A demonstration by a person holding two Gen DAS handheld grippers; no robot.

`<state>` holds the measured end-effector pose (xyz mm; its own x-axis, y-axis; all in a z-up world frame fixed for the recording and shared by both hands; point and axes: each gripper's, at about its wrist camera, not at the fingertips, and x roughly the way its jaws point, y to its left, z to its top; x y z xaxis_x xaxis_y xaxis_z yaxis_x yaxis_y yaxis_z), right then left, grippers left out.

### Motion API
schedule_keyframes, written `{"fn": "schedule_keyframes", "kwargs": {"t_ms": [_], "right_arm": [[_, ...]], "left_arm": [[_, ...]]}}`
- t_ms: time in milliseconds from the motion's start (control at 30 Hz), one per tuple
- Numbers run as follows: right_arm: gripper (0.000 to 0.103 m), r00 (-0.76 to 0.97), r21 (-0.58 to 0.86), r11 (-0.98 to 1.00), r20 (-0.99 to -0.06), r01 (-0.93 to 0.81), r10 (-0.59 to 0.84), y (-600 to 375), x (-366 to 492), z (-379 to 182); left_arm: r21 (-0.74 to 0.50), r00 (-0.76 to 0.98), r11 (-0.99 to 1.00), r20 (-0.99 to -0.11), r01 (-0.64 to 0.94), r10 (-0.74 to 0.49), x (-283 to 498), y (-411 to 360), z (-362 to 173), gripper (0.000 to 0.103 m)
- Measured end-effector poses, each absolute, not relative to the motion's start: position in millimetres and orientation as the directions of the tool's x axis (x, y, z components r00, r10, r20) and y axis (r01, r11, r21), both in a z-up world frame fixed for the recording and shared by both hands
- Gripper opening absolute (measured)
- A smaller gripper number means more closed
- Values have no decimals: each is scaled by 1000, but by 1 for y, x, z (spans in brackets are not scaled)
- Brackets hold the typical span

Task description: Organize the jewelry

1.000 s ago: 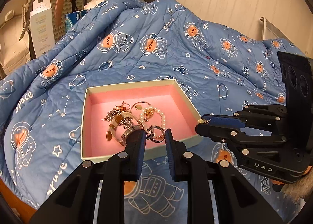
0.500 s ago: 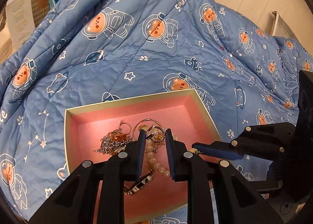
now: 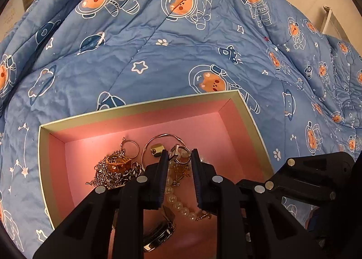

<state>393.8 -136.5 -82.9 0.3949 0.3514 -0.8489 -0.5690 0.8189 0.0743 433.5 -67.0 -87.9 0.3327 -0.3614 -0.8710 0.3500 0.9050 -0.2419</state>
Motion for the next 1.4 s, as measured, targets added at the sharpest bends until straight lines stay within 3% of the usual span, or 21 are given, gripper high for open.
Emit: {"fn": "schedule_keyframes", "kwargs": {"t_ms": [367,433,500,733,833,933,967,1033,1167,1400], "right_arm": [[16,383,94,827,-853,-554,353,-136,398,-90],[22,385,89,828,-854,-554,350,-137,397,-91],[44,401,88,832,-846,-547,353,-139,396,-89],[48,452,80,835,-811,-544,372,-143,385,-74],[66,496,71,850,-786,-521,370,-150,374,-64],[76,550,71,870,-749,-488,370,-158,356,-54],[85,568,76,880,-737,-468,366,-161,350,-52],[87,620,68,908,-709,-413,335,-169,334,-47],[87,731,36,955,-635,-296,250,-179,295,-41],[91,865,74,989,-479,-130,149,-183,204,-27]], "left_arm": [[-245,338,911,-871,332,-357,434,-64,-89,24],[-253,348,911,-864,326,-364,434,-62,-87,30],[-255,357,911,-859,323,-368,433,-60,-85,34],[-281,402,909,-827,308,-392,426,-52,-74,51],[-306,446,910,-798,281,-406,418,-44,-65,66],[-262,547,933,-757,247,-358,399,-35,-52,82],[-244,591,941,-733,233,-336,389,-30,-46,87],[-218,675,957,-678,191,-289,366,-18,-34,96],[-176,799,978,-568,113,-194,308,9,-22,96],[-100,855,994,-512,33,-80,202,26,-18,96]]}}
